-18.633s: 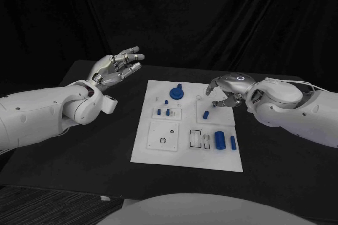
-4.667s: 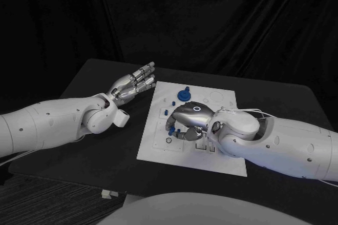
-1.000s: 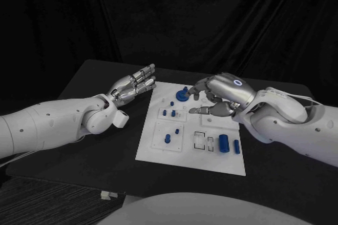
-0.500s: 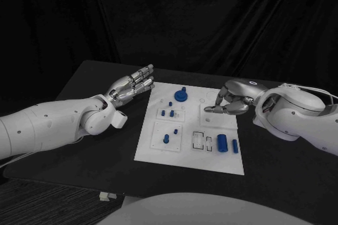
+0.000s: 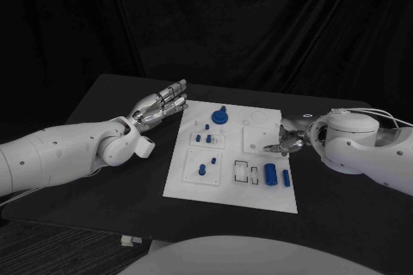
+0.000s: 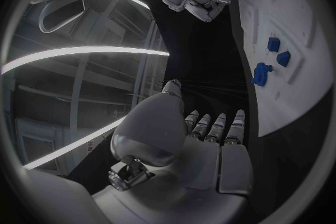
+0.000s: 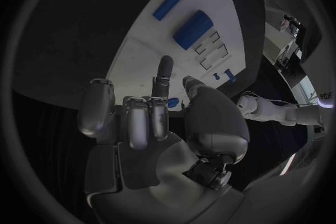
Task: Assemble the parts on the task board
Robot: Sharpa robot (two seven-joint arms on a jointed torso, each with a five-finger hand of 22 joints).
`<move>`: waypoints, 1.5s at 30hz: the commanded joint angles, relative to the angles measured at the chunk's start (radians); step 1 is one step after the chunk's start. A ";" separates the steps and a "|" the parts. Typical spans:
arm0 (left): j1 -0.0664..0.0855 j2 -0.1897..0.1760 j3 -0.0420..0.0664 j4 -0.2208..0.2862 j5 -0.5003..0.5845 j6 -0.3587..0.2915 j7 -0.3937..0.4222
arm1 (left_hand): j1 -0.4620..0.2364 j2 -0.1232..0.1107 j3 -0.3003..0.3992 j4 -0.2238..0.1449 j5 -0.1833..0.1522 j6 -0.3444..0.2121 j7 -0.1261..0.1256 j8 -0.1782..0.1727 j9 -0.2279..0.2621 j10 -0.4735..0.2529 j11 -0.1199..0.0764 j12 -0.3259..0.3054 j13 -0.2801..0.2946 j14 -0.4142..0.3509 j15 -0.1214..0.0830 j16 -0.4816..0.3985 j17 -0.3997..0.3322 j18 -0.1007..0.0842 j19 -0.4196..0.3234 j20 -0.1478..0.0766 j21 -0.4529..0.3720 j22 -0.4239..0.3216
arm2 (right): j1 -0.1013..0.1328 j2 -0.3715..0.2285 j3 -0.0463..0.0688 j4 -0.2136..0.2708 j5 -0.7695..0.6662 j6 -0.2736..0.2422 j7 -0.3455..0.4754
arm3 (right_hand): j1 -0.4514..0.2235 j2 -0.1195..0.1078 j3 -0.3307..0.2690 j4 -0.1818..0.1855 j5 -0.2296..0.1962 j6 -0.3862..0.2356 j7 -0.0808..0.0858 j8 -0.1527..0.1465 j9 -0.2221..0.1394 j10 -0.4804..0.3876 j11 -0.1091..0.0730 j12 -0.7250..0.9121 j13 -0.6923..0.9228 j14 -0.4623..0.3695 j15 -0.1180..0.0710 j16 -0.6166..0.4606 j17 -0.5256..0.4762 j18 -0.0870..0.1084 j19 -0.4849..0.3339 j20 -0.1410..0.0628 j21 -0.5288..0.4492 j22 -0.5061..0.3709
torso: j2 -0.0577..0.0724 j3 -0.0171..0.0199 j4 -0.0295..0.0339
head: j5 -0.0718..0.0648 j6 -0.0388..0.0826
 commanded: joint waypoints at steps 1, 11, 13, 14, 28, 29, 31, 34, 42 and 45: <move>-0.004 0.001 0.001 0.000 0.005 0.016 0.135 | 0.021 0.007 0.011 -0.009 0.016 0.003 0.011 0.007 0.002 0.001 0.014 0.019 -0.002 0.003 0.006 0.017 0.003 -0.010 0.017 0.003 -0.007 0.001 | -0.004 -0.001 0.000 -0.002 0.007 0.102 -0.108 | -0.017 -0.015 0.036 0.003 0.014 -0.004 -0.002 0.005 0.017 0.120 -0.005 0.020 0.264 0.105 -0.004 0.017 0.264 -0.010 0.011 -0.005 0.018 0.191 | 0.000 0.0001 0.0006 | 0.002 0.000; -0.014 0.002 0.001 -0.002 0.005 0.018 0.133 | 0.023 0.009 0.012 -0.010 0.016 0.004 0.014 0.007 0.002 0.002 0.019 0.019 -0.002 0.003 0.006 0.017 0.003 -0.011 0.017 0.003 -0.007 0.002 | -0.009 0.002 0.000 -0.001 0.089 0.095 -0.121 | -0.019 -0.022 0.032 0.003 0.003 -0.030 0.006 -0.021 0.015 0.120 0.001 0.020 0.264 0.105 0.000 0.017 0.264 -0.008 0.006 -0.003 0.006 0.187 | 0.000 -0.0001 0.0015 | -0.003 0.000; -0.015 0.003 0.001 -0.004 0.005 0.018 0.132 | 0.023 0.009 0.012 -0.010 0.016 0.004 0.014 0.007 0.002 0.002 0.019 0.019 -0.002 0.003 0.006 0.017 0.003 -0.011 0.017 0.003 -0.007 0.002 | -0.013 0.002 0.000 -0.001 0.096 0.092 -0.120 | -0.020 -0.023 0.031 0.003 0.003 -0.036 0.008 -0.028 0.014 0.120 0.002 0.020 0.264 0.105 0.001 0.017 0.264 -0.007 0.004 -0.002 0.002 0.185 | 0.000 -0.0004 0.0007 | -0.002 0.000; -0.015 0.003 0.001 -0.004 0.005 0.018 0.132 | 0.023 0.009 0.012 -0.010 0.016 0.004 0.014 0.007 0.002 0.002 0.019 0.019 -0.002 0.003 0.006 0.017 0.003 -0.011 0.017 0.003 -0.007 0.002 | -0.014 0.002 0.000 -0.001 0.098 0.091 -0.120 | -0.020 -0.023 0.031 0.003 0.003 -0.036 0.008 -0.028 0.014 0.120 0.002 0.020 0.264 0.105 0.001 0.017 0.264 -0.007 0.004 -0.002 0.002 0.185 | 0.000 -0.0007 0.0007 | -0.002 0.000; -0.018 0.000 0.001 -0.003 0.005 0.020 0.126 | 0.027 0.011 0.015 -0.011 0.017 0.006 0.017 0.008 0.002 0.002 0.026 0.023 -0.001 0.003 0.008 0.018 0.003 -0.013 0.018 0.003 -0.006 0.003 | -0.035 -0.002 0.000 0.016 0.129 0.055 -0.108 | -0.117 -0.072 -0.020 0.010 -0.137 -0.040 0.017 -0.067 0.022 0.120 0.010 0.020 0.264 0.105 0.007 0.017 0.264 -0.007 0.005 0.005 0.004 0.185 | 0.000 -0.0001 0.0005 | -0.001 0.000; -0.018 0.000 0.001 -0.003 0.005 0.021 0.125 | 0.027 0.011 0.015 -0.011 0.017 0.006 0.017 0.008 0.002 0.002 0.026 0.023 -0.001 0.003 0.008 0.018 0.003 -0.013 0.018 0.003 -0.006 0.003 | -0.036 -0.002 0.000 0.017 0.133 0.059 -0.109 | -0.134 -0.081 -0.031 0.010 -0.154 -0.038 0.017 -0.069 0.023 0.120 0.010 0.020 0.264 0.105 0.007 0.017 0.264 -0.007 0.005 0.005 0.006 0.185 | 0.000 0.0002 0.0006 | -0.001 0.000; -0.019 0.001 0.001 -0.003 0.005 0.022 0.124 | 0.027 0.011 0.015 -0.011 0.017 0.006 0.017 0.008 0.002 0.002 0.026 0.023 -0.001 0.003 0.008 0.018 0.003 -0.013 0.018 0.003 -0.006 0.003 | -0.038 -0.001 0.000 0.017 0.137 0.063 -0.110 | -0.154 -0.087 -0.045 0.011 -0.168 -0.036 0.017 -0.072 0.025 0.120 0.010 0.020 0.264 0.105 0.007 0.017 0.264 -0.007 0.005 0.005 0.006 0.185 | 0.000 0.0005 0.0005 | 0.000 0.000; -0.019 0.001 0.001 -0.003 0.005 0.023 0.123 | 0.027 0.011 0.015 -0.011 0.017 0.006 0.017 0.008 0.002 0.002 0.027 0.024 -0.001 0.003 0.008 0.018 0.003 -0.013 0.018 0.003 -0.006 0.004 | -0.042 0.000 0.000 0.015 0.142 0.068 -0.111 | -0.162 0.010 -0.096 0.006 -0.128 -0.034 0.018 -0.084 0.030 0.120 0.013 0.020 0.264 0.105 0.008 0.017 0.264 -0.006 0.004 0.007 0.003 0.184 | 0.000 0.0006 0.0004 | 0.000 0.000; -0.019 0.000 0.001 -0.003 0.005 0.025 0.120 | 0.030 0.012 0.016 -0.012 0.018 0.007 0.019 0.008 0.002 0.003 0.032 0.026 -0.001 0.003 0.010 0.019 0.003 -0.014 0.019 0.004 -0.006 0.004 | -0.055 0.003 0.000 0.013 0.146 0.076 -0.111 | -0.141 0.024 -0.147 0.004 -0.140 -0.042 0.022 -0.101 0.032 0.120 0.014 0.020 0.264 0.105 0.011 0.017 0.264 -0.005 0.002 0.008 -0.002 0.183 | 0.000 0.0000 0.0013 | -0.001 0.000; -0.020 0.000 0.001 -0.003 0.005 0.026 0.119 | 0.031 0.013 0.017 -0.012 0.019 0.008 0.020 0.008 0.003 0.003 0.034 0.026 0.000 0.003 0.010 0.020 0.003 -0.015 0.019 0.004 -0.006 0.004 | -0.057 0.004 0.000 0.012 0.146 0.078 -0.112 | -0.132 0.026 -0.161 0.004 -0.139 -0.053 0.026 -0.111 0.031 0.120 0.016 0.020 0.264 0.105 0.013 0.017 0.264 -0.005 0.001 0.010 -0.005 0.182 | 0.000 -0.0003 0.0009 | -0.001 0.000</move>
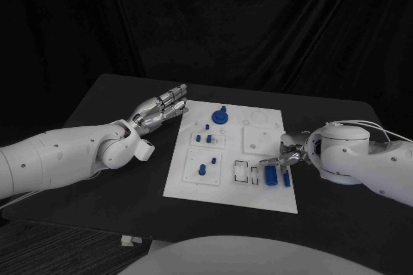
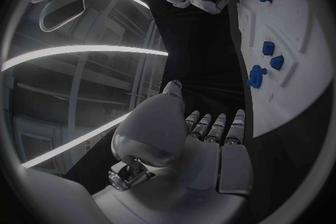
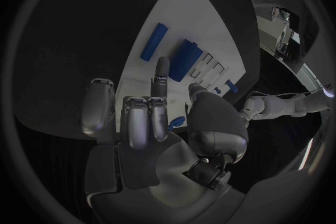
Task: Assemble the parts on the task board
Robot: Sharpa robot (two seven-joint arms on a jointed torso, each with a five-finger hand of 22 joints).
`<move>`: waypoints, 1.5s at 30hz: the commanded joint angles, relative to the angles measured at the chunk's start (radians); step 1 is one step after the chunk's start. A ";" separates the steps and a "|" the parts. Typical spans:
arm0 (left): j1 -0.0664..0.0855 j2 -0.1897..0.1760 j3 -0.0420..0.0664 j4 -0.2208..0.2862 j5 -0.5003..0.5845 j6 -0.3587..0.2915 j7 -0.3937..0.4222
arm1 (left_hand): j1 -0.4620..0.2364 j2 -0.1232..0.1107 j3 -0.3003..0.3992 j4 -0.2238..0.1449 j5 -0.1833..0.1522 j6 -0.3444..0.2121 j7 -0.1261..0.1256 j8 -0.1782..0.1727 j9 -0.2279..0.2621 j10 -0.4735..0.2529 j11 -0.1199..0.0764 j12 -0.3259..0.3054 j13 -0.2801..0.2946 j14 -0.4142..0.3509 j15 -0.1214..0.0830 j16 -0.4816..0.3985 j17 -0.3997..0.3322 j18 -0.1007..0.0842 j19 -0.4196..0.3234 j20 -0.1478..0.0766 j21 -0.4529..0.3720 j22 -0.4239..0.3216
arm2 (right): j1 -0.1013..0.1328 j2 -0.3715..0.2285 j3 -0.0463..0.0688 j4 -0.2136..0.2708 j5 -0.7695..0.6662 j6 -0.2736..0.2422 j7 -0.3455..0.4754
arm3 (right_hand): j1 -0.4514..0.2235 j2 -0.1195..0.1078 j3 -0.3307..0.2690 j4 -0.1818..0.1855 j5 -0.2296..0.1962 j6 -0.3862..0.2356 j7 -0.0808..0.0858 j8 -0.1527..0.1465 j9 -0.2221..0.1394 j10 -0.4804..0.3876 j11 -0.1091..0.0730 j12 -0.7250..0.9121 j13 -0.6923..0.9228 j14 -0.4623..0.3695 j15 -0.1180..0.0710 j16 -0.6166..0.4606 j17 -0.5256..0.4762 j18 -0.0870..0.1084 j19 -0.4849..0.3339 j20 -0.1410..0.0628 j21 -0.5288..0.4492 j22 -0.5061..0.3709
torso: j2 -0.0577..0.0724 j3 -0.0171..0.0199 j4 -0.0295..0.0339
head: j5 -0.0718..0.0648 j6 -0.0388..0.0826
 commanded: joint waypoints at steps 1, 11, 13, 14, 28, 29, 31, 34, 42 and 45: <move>-0.002 0.000 0.001 0.001 0.005 0.014 0.118 | 0.020 0.001 0.017 -0.013 0.019 0.007 -0.002 0.008 0.003 -0.002 0.015 0.015 0.000 0.003 0.010 0.020 0.003 -0.015 0.009 0.000 -0.006 0.005 | -0.004 0.001 0.000 0.000 0.008 0.009 -0.017 | 0.019 0.008 -0.025 0.002 -0.002 -0.017 -0.001 -0.020 0.013 0.111 0.007 0.020 0.264 0.096 0.005 0.017 0.264 -0.005 -0.003 0.007 -0.007 0.181 | 0.000 -0.0004 0.0001 | -0.002 0.000; -0.003 0.002 0.001 0.000 0.005 0.019 0.113 | 0.023 0.001 0.019 -0.014 0.022 0.008 0.001 0.008 0.003 -0.002 0.020 0.017 0.000 0.004 0.012 0.022 0.003 -0.017 0.010 0.000 -0.006 0.005 | -0.016 0.009 0.000 -0.004 0.008 0.006 -0.011 | 0.086 0.030 -0.049 0.000 0.045 -0.053 0.014 -0.057 0.008 0.111 0.020 0.020 0.264 0.096 0.016 0.017 0.264 0.002 -0.016 0.017 -0.044 0.171 | 0.000 -0.0003 -0.0004 | 0.001 0.000; -0.003 0.002 0.001 0.000 0.005 0.019 0.112 | 0.026 0.001 0.021 -0.016 0.023 0.008 0.002 0.008 0.003 -0.002 0.022 0.018 0.000 0.004 0.012 0.022 0.003 -0.018 0.010 0.000 -0.005 0.005 | -0.018 0.011 0.000 -0.006 0.008 -0.001 -0.007 | 0.100 0.031 -0.051 -0.001 0.059 -0.059 0.017 -0.063 0.007 0.111 0.022 0.020 0.264 0.096 0.018 0.017 0.264 0.004 -0.019 0.018 -0.053 0.169 | 0.000 -0.0003 -0.0006 | 0.000 0.000; -0.003 0.002 0.001 0.000 0.005 0.019 0.111 | 0.027 0.001 0.021 -0.017 0.024 0.009 0.002 0.009 0.003 -0.002 0.023 0.019 0.000 0.004 0.013 0.022 0.003 -0.018 0.010 0.000 -0.005 0.005 | -0.018 0.013 0.000 -0.006 0.010 -0.005 -0.004 | 0.118 0.034 -0.055 -0.001 0.079 -0.062 0.019 -0.068 0.007 0.111 0.023 0.020 0.264 0.096 0.019 0.017 0.264 0.004 -0.019 0.021 -0.056 0.168 | 0.000 -0.0001 -0.0004 | -0.001 0.000; -0.004 0.000 0.001 0.002 0.005 0.022 0.109 | 0.035 0.001 0.026 -0.023 0.031 0.013 0.009 0.009 0.004 -0.001 0.027 0.022 0.001 0.006 0.015 0.028 0.004 -0.023 0.012 0.001 -0.004 0.007 | -0.031 0.027 0.000 -0.017 0.033 -0.013 -0.005 | 0.293 0.027 -0.059 -0.039 0.389 -0.074 0.020 -0.090 0.020 0.111 0.026 0.020 0.264 0.096 0.022 0.017 0.264 0.013 -0.032 0.024 -0.111 0.157 | 0.001 -0.0005 -0.0001 | 0.000 0.000; -0.004 0.000 0.001 0.002 0.005 0.022 0.109 | 0.036 0.001 0.027 -0.023 0.032 0.013 0.010 0.009 0.004 -0.001 0.028 0.023 0.001 0.006 0.016 0.029 0.005 -0.023 0.012 0.001 -0.004 0.007 | -0.033 0.028 0.000 -0.017 0.033 -0.012 -0.007 | 0.300 0.024 -0.060 -0.043 0.398 -0.075 0.020 -0.090 0.022 0.111 0.026 0.020 0.264 0.096 0.022 0.017 0.264 0.015 -0.035 0.024 -0.121 0.154 | 0.000 -0.0002 -0.0002 | 0.000 0.000; -0.004 0.000 0.001 0.002 0.005 0.023 0.109 | 0.037 0.001 0.027 -0.024 0.033 0.013 0.011 0.009 0.004 -0.001 0.028 0.024 0.001 0.007 0.016 0.030 0.005 -0.024 0.013 0.001 -0.004 0.007 | -0.036 0.030 0.000 -0.018 0.033 -0.009 -0.010 | 0.313 0.018 -0.061 -0.049 0.413 -0.081 0.022 -0.091 0.028 0.111 0.027 0.020 0.264 0.096 0.023 0.017 0.264 0.018 -0.042 0.024 -0.142 0.149 | 0.000 -0.0005 0.0003 | 0.000 0.000; -0.005 0.000 0.001 0.001 0.005 0.024 0.108 | 0.038 0.001 0.028 -0.025 0.033 0.014 0.012 0.009 0.004 -0.001 0.028 0.024 0.001 0.007 0.017 0.031 0.005 -0.025 0.013 0.001 -0.004 0.008 | -0.040 0.034 0.000 -0.019 0.034 -0.011 -0.011 | 0.340 0.014 -0.057 -0.063 0.453 -0.097 0.025 -0.094 0.039 0.111 0.030 0.020 0.264 0.096 0.025 0.017 0.264 0.022 -0.050 0.026 -0.166 0.143 | 0.000 -0.0004 0.0003 | -0.001 0.000; -0.006 0.000 0.001 0.000 0.005 0.025 0.108 | 0.040 0.002 0.029 -0.026 0.034 0.014 0.015 0.010 0.004 -0.001 0.030 0.026 0.002 0.009 0.018 0.034 0.006 -0.026 0.014 0.001 -0.004 0.008 | -0.044 0.035 0.000 -0.016 0.034 -0.046 -0.005 | 0.392 0.009 -0.038 -0.098 0.559 -0.115 0.021 -0.075 0.099 0.111 0.027 0.020 0.264 0.096 0.024 0.017 0.264 0.027 -0.057 0.027 -0.205 0.134 | 0.000 -0.0004 0.0002 | 0.001 0.000; -0.006 0.001 0.001 0.000 0.005 0.025 0.108 | 0.040 0.002 0.029 -0.026 0.034 0.014 0.015 0.010 0.004 -0.001 0.030 0.026 0.002 0.009 0.018 0.034 0.006 -0.026 0.014 0.001 -0.004 0.008 | -0.045 0.033 0.000 -0.013 0.034 -0.072 0.002 | 0.400 0.005 -0.028 -0.105 0.616 -0.116 0.015 -0.060 0.131 0.111 0.022 0.020 0.264 0.096 0.020 0.017 0.264 0.027 -0.054 0.023 -0.205 0.135 | 0.000 -0.0002 0.0001 | 0.002 0.000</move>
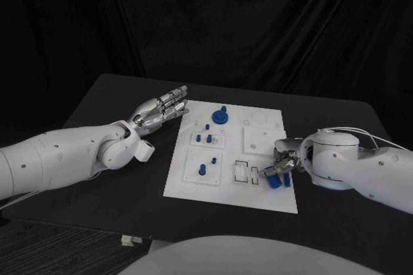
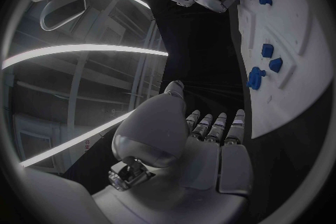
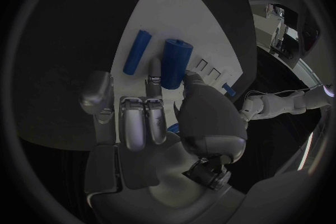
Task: Assemble the parts on the task board
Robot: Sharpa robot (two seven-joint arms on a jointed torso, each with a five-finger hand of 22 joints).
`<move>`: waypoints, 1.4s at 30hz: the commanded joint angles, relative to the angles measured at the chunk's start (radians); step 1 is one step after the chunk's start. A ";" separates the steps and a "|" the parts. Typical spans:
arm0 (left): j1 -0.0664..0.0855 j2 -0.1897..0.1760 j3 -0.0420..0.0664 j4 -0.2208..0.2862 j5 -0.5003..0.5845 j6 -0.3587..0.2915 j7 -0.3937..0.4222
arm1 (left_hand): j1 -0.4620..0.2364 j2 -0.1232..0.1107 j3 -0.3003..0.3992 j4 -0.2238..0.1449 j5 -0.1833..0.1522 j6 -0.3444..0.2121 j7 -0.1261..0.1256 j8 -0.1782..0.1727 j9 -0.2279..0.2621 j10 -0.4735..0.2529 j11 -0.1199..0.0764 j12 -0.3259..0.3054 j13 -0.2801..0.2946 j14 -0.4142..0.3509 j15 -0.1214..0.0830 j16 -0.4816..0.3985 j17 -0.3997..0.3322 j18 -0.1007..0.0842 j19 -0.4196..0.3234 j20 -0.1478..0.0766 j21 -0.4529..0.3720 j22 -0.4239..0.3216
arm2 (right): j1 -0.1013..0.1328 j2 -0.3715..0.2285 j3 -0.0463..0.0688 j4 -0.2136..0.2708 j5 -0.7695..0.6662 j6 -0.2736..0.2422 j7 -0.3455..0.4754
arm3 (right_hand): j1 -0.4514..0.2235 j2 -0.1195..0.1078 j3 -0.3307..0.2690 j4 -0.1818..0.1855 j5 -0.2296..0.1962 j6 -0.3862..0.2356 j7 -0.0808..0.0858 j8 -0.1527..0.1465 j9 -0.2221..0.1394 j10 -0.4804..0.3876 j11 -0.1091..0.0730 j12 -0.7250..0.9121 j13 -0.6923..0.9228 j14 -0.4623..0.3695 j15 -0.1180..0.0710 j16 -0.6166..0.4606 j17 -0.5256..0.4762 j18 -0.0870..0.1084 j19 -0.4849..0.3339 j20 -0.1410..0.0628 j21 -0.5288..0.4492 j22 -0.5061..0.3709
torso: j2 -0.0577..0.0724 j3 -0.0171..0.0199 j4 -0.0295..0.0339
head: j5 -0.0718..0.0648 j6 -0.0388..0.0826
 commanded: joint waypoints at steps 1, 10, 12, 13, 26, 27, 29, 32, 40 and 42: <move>-0.002 0.001 0.001 0.001 0.005 0.014 0.108 | 0.014 0.000 0.008 -0.005 0.012 0.002 0.002 0.010 0.004 0.001 0.007 0.026 0.002 0.000 0.009 0.019 0.006 -0.026 0.013 0.001 -0.004 0.008 | -0.005 -0.003 -0.001 0.004 0.001 -0.056 0.000 | 0.092 0.007 0.089 -0.041 0.119 -0.033 -0.022 0.020 0.052 0.099 -0.014 0.020 0.264 0.107 -0.011 0.017 0.264 0.026 -0.002 -0.006 -0.011 0.136 | 0.000 0.0003 -0.0002 | 0.001 0.000; -0.004 0.002 0.001 0.001 0.005 0.017 0.108 | 0.016 0.000 0.010 -0.006 0.013 0.001 0.003 0.009 0.004 0.001 0.008 0.027 0.002 0.001 0.011 0.021 0.006 -0.027 0.014 0.001 -0.004 0.008 | -0.005 -0.011 -0.001 0.016 0.058 -0.125 0.012 | 0.107 -0.012 0.148 -0.071 0.282 -0.050 -0.031 0.055 0.136 0.099 -0.024 0.020 0.264 0.107 -0.020 0.017 0.264 0.024 0.009 -0.016 -0.007 0.140 | 0.000 0.0002 -0.0003 | 0.007 0.000; -0.004 0.001 0.001 0.001 0.005 0.017 0.108 | 0.016 0.000 0.010 -0.006 0.013 0.001 0.003 0.009 0.004 0.001 0.008 0.027 0.002 0.001 0.011 0.021 0.006 -0.027 0.014 0.001 -0.004 0.008 | -0.004 -0.015 -0.001 0.019 0.100 -0.143 0.014 | 0.104 -0.016 0.168 -0.076 0.314 -0.056 -0.032 0.062 0.158 0.099 -0.025 0.020 0.264 0.107 -0.022 0.017 0.264 0.023 0.012 -0.018 -0.007 0.141 | 0.000 0.0003 -0.0003 | 0.009 0.000; -0.005 0.001 0.001 0.001 0.005 0.017 0.108 | 0.016 0.000 0.010 -0.006 0.013 0.001 0.003 0.009 0.004 0.001 0.008 0.027 0.002 0.001 0.011 0.021 0.006 -0.027 0.014 0.001 -0.004 0.008 | -0.004 -0.018 -0.001 0.020 0.128 -0.151 0.015 | 0.102 -0.017 0.174 -0.077 0.322 -0.059 -0.032 0.063 0.164 0.099 -0.026 0.020 0.264 0.107 -0.022 0.017 0.264 0.023 0.013 -0.018 -0.005 0.141 | 0.000 0.0003 -0.0004 | 0.009 0.000; -0.007 0.002 0.001 -0.001 0.005 0.019 0.105 | 0.017 0.001 0.011 -0.007 0.013 0.001 0.004 0.009 0.004 0.002 0.009 0.029 0.002 0.001 0.013 0.023 0.006 -0.029 0.014 0.001 -0.003 0.008 | 0.012 -0.026 -0.001 0.019 0.534 -0.194 0.007 | 0.078 -0.008 0.212 -0.075 0.335 -0.072 -0.029 0.065 0.190 0.099 -0.025 0.020 0.264 0.107 -0.022 0.017 0.264 0.021 0.022 -0.019 0.003 0.145 | -0.001 -0.0003 0.0005 | 0.008 0.000; -0.007 0.002 0.001 -0.001 0.005 0.019 0.105 | 0.017 0.001 0.011 -0.007 0.013 0.001 0.004 0.009 0.004 0.002 0.009 0.029 0.002 0.001 0.013 0.023 0.006 -0.029 0.014 0.001 -0.003 0.008 | 0.013 -0.025 -0.001 0.018 0.557 -0.194 0.005 | 0.074 -0.007 0.214 -0.074 0.331 -0.074 -0.028 0.064 0.192 0.099 -0.024 0.020 0.264 0.107 -0.022 0.017 0.264 0.022 0.022 -0.019 0.001 0.144 | -0.001 -0.0004 0.0005 | 0.008 0.000; -0.007 0.002 0.001 -0.001 0.005 0.019 0.105 | 0.017 0.001 0.011 -0.007 0.013 0.001 0.004 0.009 0.004 0.002 0.009 0.029 0.002 0.001 0.013 0.023 0.006 -0.029 0.014 0.001 -0.003 0.008 | 0.013 -0.020 -0.001 0.014 0.596 -0.193 0.001 | 0.064 -0.005 0.220 -0.071 0.319 -0.077 -0.027 0.062 0.196 0.099 -0.023 0.020 0.264 0.107 -0.021 0.017 0.264 0.022 0.022 -0.019 0.000 0.144 | -0.001 -0.0006 0.0008 | 0.006 0.000; -0.008 0.002 0.001 -0.001 0.005 0.019 0.104 | 0.017 0.001 0.011 -0.007 0.013 0.001 0.004 0.009 0.004 0.002 0.009 0.029 0.002 0.001 0.013 0.023 0.006 -0.029 0.014 0.001 -0.003 0.008 | 0.013 -0.011 -0.001 0.006 0.629 -0.190 -0.001 | 0.045 0.001 0.227 -0.062 0.290 -0.079 -0.026 0.061 0.202 0.099 -0.022 0.020 0.264 0.107 -0.020 0.017 0.264 0.023 0.022 -0.018 -0.007 0.143 | 0.000 -0.0005 0.0005 | 0.005 0.000; -0.008 0.004 0.001 -0.002 0.005 0.022 0.103 | 0.017 0.001 0.012 -0.007 0.013 0.001 0.004 0.009 0.003 0.002 0.010 0.029 0.002 0.002 0.015 0.024 0.006 -0.030 0.015 0.001 -0.003 0.009 | 0.012 0.018 -0.001 -0.012 0.658 -0.195 0.003 | 0.026 0.007 0.241 -0.058 0.237 -0.094 -0.021 0.051 0.212 0.099 -0.018 0.020 0.264 0.107 -0.017 0.017 0.264 0.025 0.017 -0.016 -0.025 0.138 | -0.001 -0.0012 0.0004 | 0.003 0.000; -0.008 0.004 0.001 -0.002 0.005 0.023 0.102 | 0.017 0.001 0.012 -0.007 0.013 0.001 0.004 0.009 0.003 0.002 0.010 0.029 0.002 0.002 0.015 0.024 0.006 -0.030 0.015 0.001 -0.003 0.009 | 0.012 0.025 -0.001 -0.016 0.656 -0.199 0.005 | 0.024 0.008 0.243 -0.057 0.229 -0.101 -0.019 0.046 0.212 0.099 -0.016 0.020 0.264 0.107 -0.016 0.017 0.264 0.026 0.017 -0.015 -0.027 0.138 | -0.001 -0.0010 0.0003 | 0.004 0.000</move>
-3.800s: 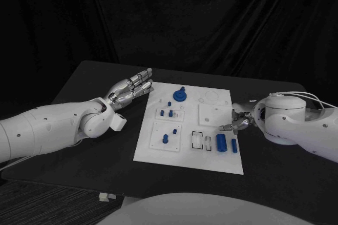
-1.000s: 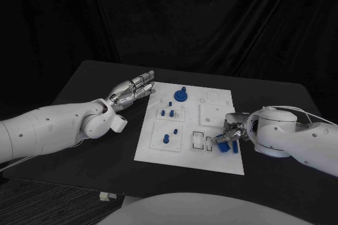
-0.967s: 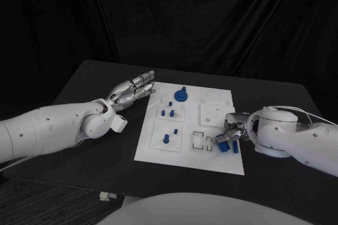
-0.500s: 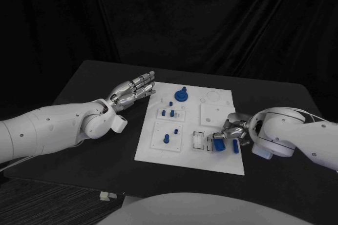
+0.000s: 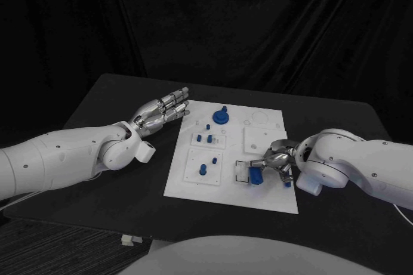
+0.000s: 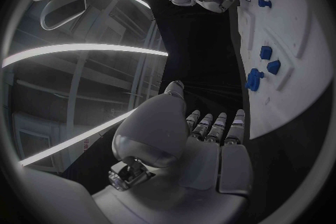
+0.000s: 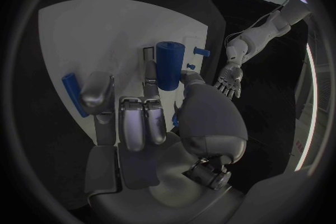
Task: Assemble the parts on the task board
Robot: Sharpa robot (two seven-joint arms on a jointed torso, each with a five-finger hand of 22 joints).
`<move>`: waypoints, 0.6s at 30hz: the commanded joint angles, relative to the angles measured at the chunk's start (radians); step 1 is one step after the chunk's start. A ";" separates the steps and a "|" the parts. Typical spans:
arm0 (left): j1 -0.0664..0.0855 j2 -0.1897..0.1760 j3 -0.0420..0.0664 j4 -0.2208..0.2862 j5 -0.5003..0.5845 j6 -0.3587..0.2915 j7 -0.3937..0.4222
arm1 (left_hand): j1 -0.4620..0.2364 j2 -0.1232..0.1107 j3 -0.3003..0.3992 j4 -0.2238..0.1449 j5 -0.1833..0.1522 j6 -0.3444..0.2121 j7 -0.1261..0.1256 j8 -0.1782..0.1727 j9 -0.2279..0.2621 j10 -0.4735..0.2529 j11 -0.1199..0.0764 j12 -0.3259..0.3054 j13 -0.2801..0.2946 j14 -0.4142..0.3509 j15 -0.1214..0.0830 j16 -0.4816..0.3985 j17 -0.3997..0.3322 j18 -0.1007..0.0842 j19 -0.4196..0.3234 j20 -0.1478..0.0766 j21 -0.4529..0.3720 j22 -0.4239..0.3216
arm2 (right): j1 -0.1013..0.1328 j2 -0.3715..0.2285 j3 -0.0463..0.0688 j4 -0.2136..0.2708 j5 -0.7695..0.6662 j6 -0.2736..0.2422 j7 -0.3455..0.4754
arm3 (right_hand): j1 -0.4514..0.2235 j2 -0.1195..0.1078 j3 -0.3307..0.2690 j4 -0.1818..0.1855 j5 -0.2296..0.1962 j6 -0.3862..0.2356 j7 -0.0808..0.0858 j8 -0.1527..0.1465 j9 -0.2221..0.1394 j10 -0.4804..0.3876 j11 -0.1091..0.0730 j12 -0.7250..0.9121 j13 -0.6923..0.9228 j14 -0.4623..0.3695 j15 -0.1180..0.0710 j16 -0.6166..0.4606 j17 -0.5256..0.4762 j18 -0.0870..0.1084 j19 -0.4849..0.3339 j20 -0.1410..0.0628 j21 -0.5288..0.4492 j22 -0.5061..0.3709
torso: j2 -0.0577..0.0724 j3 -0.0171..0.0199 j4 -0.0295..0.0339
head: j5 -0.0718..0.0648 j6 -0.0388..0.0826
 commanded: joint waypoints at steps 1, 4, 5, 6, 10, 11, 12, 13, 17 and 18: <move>-0.002 0.003 0.001 0.001 0.005 0.015 0.102 | 0.015 -0.002 0.012 -0.007 0.013 0.001 0.004 0.009 0.003 -0.003 0.005 0.018 0.002 0.002 0.014 0.013 0.006 -0.030 0.015 0.001 -0.003 0.009 | 0.000 0.009 0.000 -0.006 0.041 -0.022 -0.005 | 0.014 0.018 0.197 -0.038 0.033 -0.017 -0.012 0.041 0.099 0.099 -0.016 0.020 0.264 0.108 -0.016 0.017 0.264 0.026 0.008 0.000 -0.029 0.138 | 0.001 0.0003 0.0001 | 0.000 0.000; -0.002 0.003 0.001 0.001 0.005 0.016 0.101 | 0.015 -0.002 0.012 -0.007 0.013 0.001 0.004 0.009 0.003 -0.003 0.005 0.018 0.002 0.002 0.014 0.013 0.006 -0.030 0.015 0.001 -0.003 0.009 | -0.001 0.015 0.000 -0.009 0.031 -0.030 -0.002 | 0.011 0.019 0.199 -0.038 0.018 -0.025 -0.008 0.035 0.099 0.099 -0.013 0.020 0.264 0.108 -0.014 0.017 0.264 0.026 0.008 0.001 -0.033 0.137 | 0.001 0.0005 -0.0005 | 0.002 0.000; -0.002 0.003 0.001 0.001 0.005 0.017 0.101 | 0.015 -0.001 0.012 -0.008 0.014 0.000 0.004 0.009 0.003 -0.003 0.005 0.018 0.002 0.002 0.016 0.014 0.006 -0.030 0.015 0.001 -0.003 0.009 | -0.001 0.018 0.000 -0.010 0.027 -0.034 0.000 | 0.010 0.020 0.200 -0.037 0.014 -0.027 -0.008 0.033 0.099 0.099 -0.012 0.020 0.264 0.108 -0.013 0.017 0.264 0.026 0.007 0.002 -0.033 0.137 | 0.001 0.0007 -0.0007 | 0.003 0.000; -0.002 0.003 0.001 0.001 0.005 0.017 0.100 | 0.015 -0.001 0.012 -0.008 0.014 0.000 0.004 0.009 0.003 -0.003 0.005 0.018 0.002 0.002 0.016 0.014 0.006 -0.030 0.015 0.001 -0.003 0.009 | -0.001 0.019 0.000 -0.011 0.024 -0.036 0.001 | 0.007 0.020 0.200 -0.036 0.004 -0.028 -0.006 0.032 0.099 0.099 -0.011 0.020 0.264 0.108 -0.012 0.017 0.264 0.026 0.007 0.003 -0.034 0.137 | 0.001 0.0005 -0.0008 | 0.003 0.000; -0.002 0.002 0.001 0.001 0.005 0.018 0.099 | 0.015 -0.001 0.012 -0.008 0.014 0.000 0.004 0.009 0.003 -0.003 0.005 0.018 0.002 0.002 0.016 0.014 0.006 -0.030 0.015 0.001 -0.003 0.009 | -0.001 0.025 0.000 -0.013 0.016 -0.044 0.004 | 0.004 0.021 0.200 -0.035 -0.013 -0.033 -0.004 0.027 0.100 0.099 -0.009 0.020 0.264 0.108 -0.010 0.017 0.264 0.027 0.007 0.004 -0.036 0.136 | 0.001 0.0011 -0.0006 | 0.005 0.000; -0.002 0.002 0.001 0.000 0.005 0.019 0.099 | 0.015 -0.001 0.012 -0.008 0.014 0.000 0.004 0.009 0.003 -0.003 0.005 0.018 0.002 0.002 0.016 0.014 0.006 -0.030 0.015 0.001 -0.003 0.009 | -0.001 0.026 0.000 -0.014 0.012 -0.046 0.006 | 0.004 0.022 0.201 -0.035 -0.019 -0.035 -0.003 0.026 0.100 0.099 -0.009 0.020 0.264 0.108 -0.010 0.017 0.264 0.027 0.007 0.005 -0.038 0.136 | 0.001 0.0011 -0.0004 | 0.005 0.000; -0.002 0.002 0.001 0.000 0.005 0.019 0.099 | 0.015 -0.001 0.012 -0.008 0.014 0.000 0.004 0.009 0.003 -0.003 0.005 0.018 0.002 0.002 0.016 0.014 0.006 -0.030 0.015 0.001 -0.003 0.009 | -0.001 0.027 0.000 -0.014 0.005 -0.048 0.007 | 0.003 0.023 0.201 -0.035 -0.028 -0.038 -0.002 0.023 0.100 0.099 -0.008 0.020 0.264 0.108 -0.009 0.017 0.264 0.027 0.006 0.006 -0.040 0.135 | 0.002 0.0011 -0.0003 | 0.005 0.000; -0.002 0.002 0.001 0.000 0.005 0.020 0.099 | 0.015 -0.001 0.012 -0.008 0.014 0.000 0.004 0.009 0.003 -0.003 0.005 0.018 0.002 0.002 0.016 0.014 0.006 -0.030 0.015 0.001 -0.003 0.009 | -0.001 0.028 0.000 -0.014 -0.002 -0.049 0.008 | 0.002 0.024 0.201 -0.034 -0.034 -0.039 -0.001 0.022 0.101 0.099 -0.007 0.020 0.264 0.108 -0.008 0.017 0.264 0.027 0.006 0.006 -0.040 0.135 | 0.002 0.0008 0.0000 | 0.004 0.000; -0.004 0.003 0.001 -0.001 0.005 0.023 0.097 | 0.016 0.000 0.014 -0.008 0.014 0.000 0.005 0.009 0.003 -0.003 0.006 0.018 0.002 0.003 0.018 0.015 0.006 -0.032 0.015 0.001 -0.003 0.009 | -0.001 0.034 0.000 -0.014 -0.023 -0.048 0.007 | -0.010 0.027 0.195 -0.027 -0.099 -0.041 0.001 0.018 0.104 0.099 -0.004 0.020 0.264 0.108 -0.005 0.017 0.264 0.030 0.002 0.010 -0.058 0.131 | 0.001 0.0007 0.0009 | 0.002 0.000; -0.004 0.004 0.001 -0.001 0.005 0.023 0.097 | 0.016 0.000 0.014 -0.008 0.014 0.000 0.005 0.009 0.003 -0.003 0.007 0.018 0.002 0.003 0.020 0.016 0.007 -0.033 0.016 0.001 -0.003 0.009 | -0.001 0.035 0.000 -0.014 -0.026 -0.047 0.006 | -0.013 0.029 0.192 -0.025 -0.116 -0.041 0.002 0.016 0.105 0.099 -0.003 0.020 0.264 0.107 -0.005 0.016 0.263 0.031 0.001 0.011 -0.063 0.130 | 0.001 0.0009 0.0011 | 0.001 0.000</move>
